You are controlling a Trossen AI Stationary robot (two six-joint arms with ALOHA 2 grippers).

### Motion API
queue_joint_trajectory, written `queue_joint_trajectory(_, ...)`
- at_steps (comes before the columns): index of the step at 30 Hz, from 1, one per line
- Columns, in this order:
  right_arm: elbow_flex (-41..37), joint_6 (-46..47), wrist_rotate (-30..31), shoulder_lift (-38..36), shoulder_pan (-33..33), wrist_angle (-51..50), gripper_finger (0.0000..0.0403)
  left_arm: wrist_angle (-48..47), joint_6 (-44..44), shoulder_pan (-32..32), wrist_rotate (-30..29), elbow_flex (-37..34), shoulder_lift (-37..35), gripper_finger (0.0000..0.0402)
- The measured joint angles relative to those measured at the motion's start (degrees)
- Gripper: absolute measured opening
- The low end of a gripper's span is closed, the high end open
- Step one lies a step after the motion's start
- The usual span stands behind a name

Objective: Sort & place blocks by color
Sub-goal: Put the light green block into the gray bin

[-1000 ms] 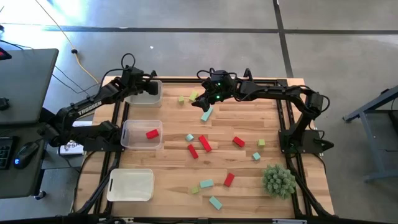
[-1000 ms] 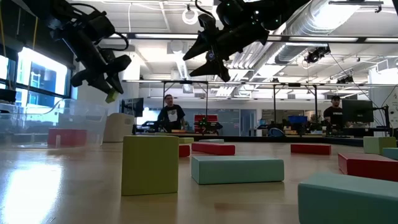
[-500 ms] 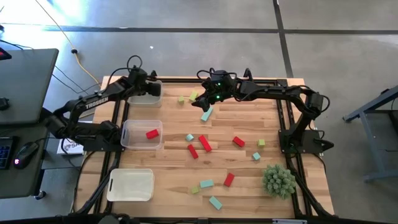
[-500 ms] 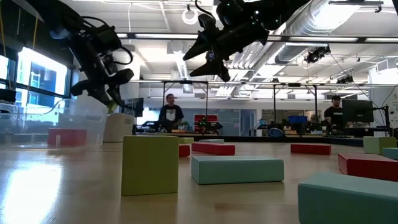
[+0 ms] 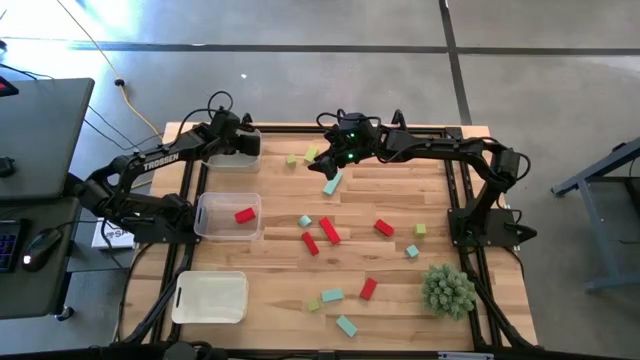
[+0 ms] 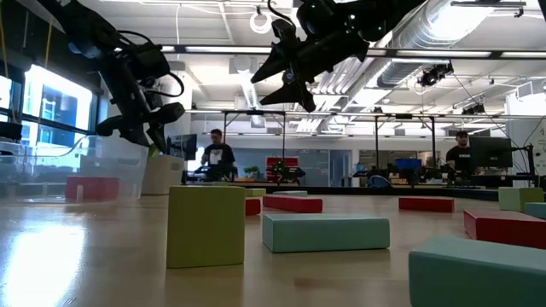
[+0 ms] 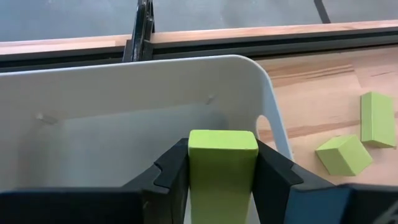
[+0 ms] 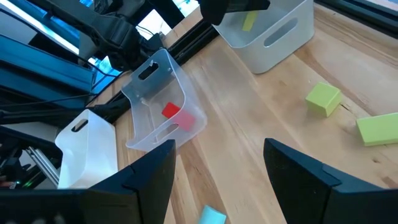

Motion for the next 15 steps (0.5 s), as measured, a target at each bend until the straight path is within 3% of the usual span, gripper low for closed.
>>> queue_joint_trajectory(15, 0.0, -5.13, -0.02, 0.0, 0.0, 0.01, 0.0232, 0.04, 3.32, 0.0, 0.99, 0.0, -0.02, 0.0181)
